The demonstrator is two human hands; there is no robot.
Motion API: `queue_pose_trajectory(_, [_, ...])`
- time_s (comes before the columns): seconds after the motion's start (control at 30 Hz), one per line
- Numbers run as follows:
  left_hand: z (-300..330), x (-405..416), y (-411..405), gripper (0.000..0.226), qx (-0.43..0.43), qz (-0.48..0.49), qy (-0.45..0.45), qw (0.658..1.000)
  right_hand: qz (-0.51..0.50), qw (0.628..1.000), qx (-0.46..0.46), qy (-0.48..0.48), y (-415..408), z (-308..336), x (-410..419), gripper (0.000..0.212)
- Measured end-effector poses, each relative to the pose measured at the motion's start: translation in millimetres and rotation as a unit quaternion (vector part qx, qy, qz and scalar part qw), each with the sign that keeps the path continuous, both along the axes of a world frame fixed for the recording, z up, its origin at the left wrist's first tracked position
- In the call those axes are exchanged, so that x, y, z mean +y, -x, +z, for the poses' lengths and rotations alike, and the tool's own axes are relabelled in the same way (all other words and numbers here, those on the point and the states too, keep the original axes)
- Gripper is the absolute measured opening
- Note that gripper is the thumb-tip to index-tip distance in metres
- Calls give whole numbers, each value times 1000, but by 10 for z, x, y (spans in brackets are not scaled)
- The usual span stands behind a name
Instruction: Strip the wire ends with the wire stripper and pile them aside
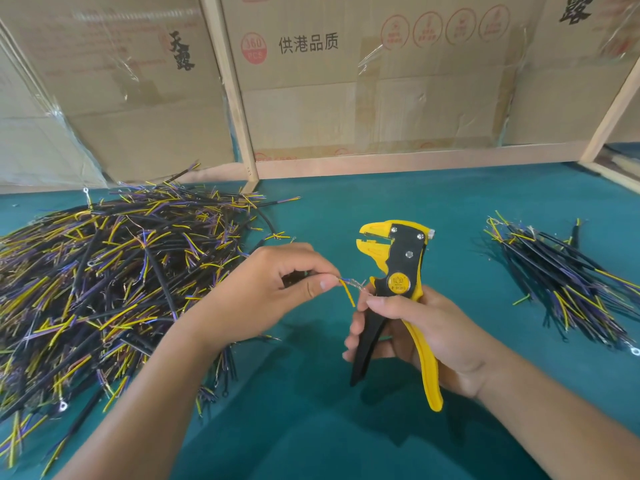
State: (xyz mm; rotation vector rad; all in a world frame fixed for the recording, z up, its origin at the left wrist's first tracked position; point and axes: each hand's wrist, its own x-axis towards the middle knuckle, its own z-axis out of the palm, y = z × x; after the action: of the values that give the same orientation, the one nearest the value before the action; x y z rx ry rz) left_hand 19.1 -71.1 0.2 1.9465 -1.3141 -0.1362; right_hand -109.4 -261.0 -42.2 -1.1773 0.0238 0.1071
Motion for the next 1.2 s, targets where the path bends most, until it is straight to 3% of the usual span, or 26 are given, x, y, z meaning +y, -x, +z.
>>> queue_pose_trajectory(0.23, [-47,-66,106,15,124,-43,33,991,-37,996,-38,-67,-21,-8,48,23])
queue_pose_trajectory(0.37, [-88,-187,205,14,173,-45,69,981,-72,995,-45,-59,-40,-15,46,28])
queue_pose_trajectory(0.6, [-115,-277,314,17,166,-28,92,981,-117,991,-55,-28,-38,-15,42,11])
queue_pose_trajectory(0.8, [-154,-343,367,15,201,20,98,975,-116,991,-68,-5,-29,-13,78,11])
queue_pose_trajectory(1.1, [-126,-341,412,15,21,48,27,998,-138,989,-53,24,-34,-36,93,11])
queue_pose_trajectory(1.2, [-102,-338,434,13,-18,46,8,999,-145,988,-51,26,-34,-61,85,20])
